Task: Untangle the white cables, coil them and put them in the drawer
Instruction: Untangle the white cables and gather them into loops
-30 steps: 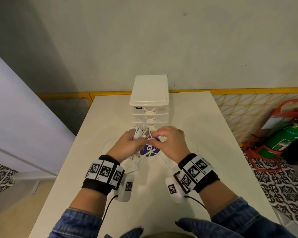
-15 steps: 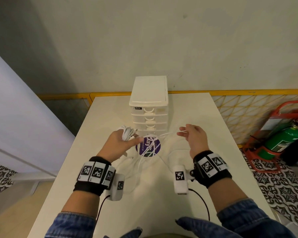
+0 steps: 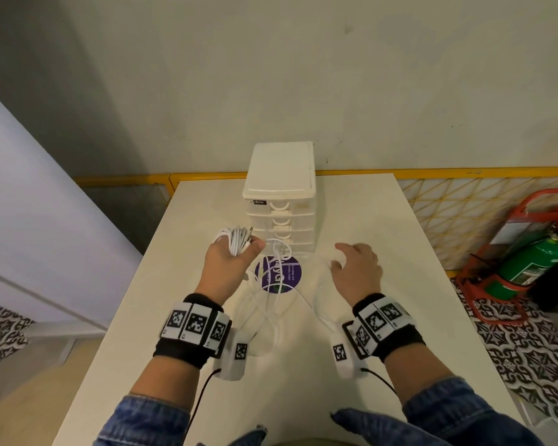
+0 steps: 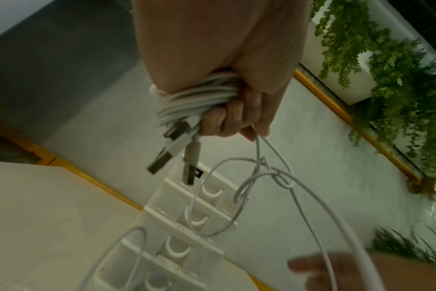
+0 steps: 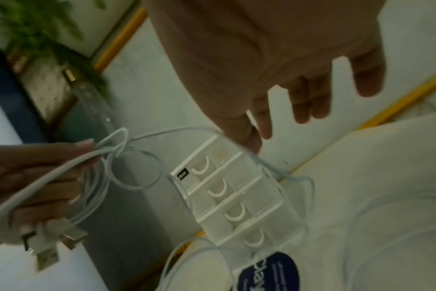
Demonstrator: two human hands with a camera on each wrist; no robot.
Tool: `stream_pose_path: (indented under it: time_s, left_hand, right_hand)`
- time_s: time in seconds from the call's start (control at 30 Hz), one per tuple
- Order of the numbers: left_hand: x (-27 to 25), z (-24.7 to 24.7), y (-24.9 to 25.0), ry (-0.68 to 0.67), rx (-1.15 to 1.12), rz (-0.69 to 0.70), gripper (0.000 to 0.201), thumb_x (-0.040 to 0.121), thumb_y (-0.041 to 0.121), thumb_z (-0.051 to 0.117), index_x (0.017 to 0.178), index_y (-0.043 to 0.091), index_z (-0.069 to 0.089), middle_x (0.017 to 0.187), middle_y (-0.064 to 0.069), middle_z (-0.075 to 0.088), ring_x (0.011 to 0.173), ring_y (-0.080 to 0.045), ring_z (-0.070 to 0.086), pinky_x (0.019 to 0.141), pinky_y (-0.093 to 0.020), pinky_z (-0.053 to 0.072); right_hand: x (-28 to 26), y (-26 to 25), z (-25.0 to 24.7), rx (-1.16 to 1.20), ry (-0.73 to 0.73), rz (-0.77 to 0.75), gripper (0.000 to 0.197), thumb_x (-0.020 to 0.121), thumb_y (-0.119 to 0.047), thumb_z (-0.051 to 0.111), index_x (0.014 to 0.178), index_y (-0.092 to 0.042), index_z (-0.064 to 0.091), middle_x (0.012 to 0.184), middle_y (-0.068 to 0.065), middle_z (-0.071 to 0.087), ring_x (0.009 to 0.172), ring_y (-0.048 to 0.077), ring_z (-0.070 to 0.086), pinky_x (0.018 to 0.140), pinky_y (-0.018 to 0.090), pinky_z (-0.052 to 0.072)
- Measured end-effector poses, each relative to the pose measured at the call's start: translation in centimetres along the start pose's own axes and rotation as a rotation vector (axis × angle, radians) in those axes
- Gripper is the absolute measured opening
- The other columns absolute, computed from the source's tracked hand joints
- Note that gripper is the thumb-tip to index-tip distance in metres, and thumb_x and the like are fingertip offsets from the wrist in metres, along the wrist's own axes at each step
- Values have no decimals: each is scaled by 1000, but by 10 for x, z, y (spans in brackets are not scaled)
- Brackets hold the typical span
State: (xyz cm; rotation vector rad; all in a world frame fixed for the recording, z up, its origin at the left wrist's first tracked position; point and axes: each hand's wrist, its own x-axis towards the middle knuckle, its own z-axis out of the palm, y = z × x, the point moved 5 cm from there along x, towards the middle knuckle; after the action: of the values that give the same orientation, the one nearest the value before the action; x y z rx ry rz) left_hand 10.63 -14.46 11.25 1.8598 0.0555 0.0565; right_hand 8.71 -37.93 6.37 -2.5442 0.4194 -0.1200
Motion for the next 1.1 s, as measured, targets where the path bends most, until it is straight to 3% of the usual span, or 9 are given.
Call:
stream_pose_path:
  time_s: [0.07, 0.23, 0.33, 0.43, 0.53, 0.7, 0.83, 0.97, 1.1]
  left_hand:
    - [-3, 4, 0, -10, -9, 2, 24, 83, 25, 72, 96, 5, 66, 81, -3, 62, 64, -6, 61, 54, -36, 57]
    - [-9, 15, 5, -21, -66, 18, 11, 86, 20, 70, 87, 15, 60, 74, 2, 61, 62, -12, 63, 45, -22, 51]
    - [-10, 20, 3, -64, -73, 19, 19, 82, 22, 74, 93, 10, 64, 84, -3, 67, 67, -6, 66, 49, -26, 54]
    - [-7, 25, -6, -126, -3, -12, 40, 72, 28, 82, 99, 4, 64, 89, -6, 71, 74, -7, 69, 51, -20, 50]
    - [-9, 32, -12, -161, 24, -27, 37, 72, 27, 82, 97, 5, 67, 85, -4, 72, 75, -14, 69, 55, -22, 50]
    - [-7, 33, -13, -101, 10, -11, 21, 79, 15, 76, 94, 4, 67, 83, -9, 70, 73, -23, 68, 56, -26, 49]
    - [-9, 36, -10, -119, 11, 31, 12, 79, 13, 76, 89, 10, 69, 85, -9, 71, 75, -21, 68, 61, -28, 51]
    - [-8, 33, -7, -150, 67, 36, 17, 79, 10, 75, 76, 20, 61, 76, -1, 63, 68, -14, 62, 55, -23, 47]
    - [-10, 36, -10, -187, 99, 5, 13, 81, 15, 73, 88, 12, 62, 81, -6, 67, 66, -15, 64, 50, -23, 45]
  right_hand:
    - [1, -17, -10, 332, 58, -182, 30, 92, -6, 47, 116, -14, 63, 122, 7, 57, 114, 21, 52, 95, 23, 39]
    - [-23, -57, 7, 768, -488, -288, 27, 90, -13, 60, 117, -16, 62, 105, 1, 70, 86, 3, 66, 71, 12, 48]
    - [-20, -57, 11, 722, -314, -294, 16, 80, -14, 71, 96, -14, 72, 82, -3, 72, 74, 3, 67, 70, 24, 52]
    - [-13, -50, 3, 769, -174, -212, 16, 81, -10, 69, 95, -13, 74, 74, -6, 70, 60, -1, 61, 63, 18, 47]
    - [-14, -54, -1, 920, -247, -181, 20, 83, -5, 65, 101, -14, 71, 93, 1, 72, 75, 12, 67, 66, 21, 52]
    - [-20, -59, -9, 1015, -361, -133, 29, 92, -9, 45, 106, -9, 70, 100, -1, 67, 72, -9, 62, 59, 5, 44]
    - [-15, -58, -10, 874, -242, -176, 14, 88, -24, 62, 92, -18, 74, 95, -1, 70, 84, 1, 64, 76, 15, 46]
    - [-16, -58, -2, 902, -307, -172, 17, 79, -13, 72, 96, -11, 72, 90, 9, 72, 78, 8, 66, 74, 14, 51]
    - [-15, -56, 0, 949, -225, -141, 11, 74, -5, 76, 84, -8, 73, 78, 6, 72, 69, 7, 66, 68, 13, 50]
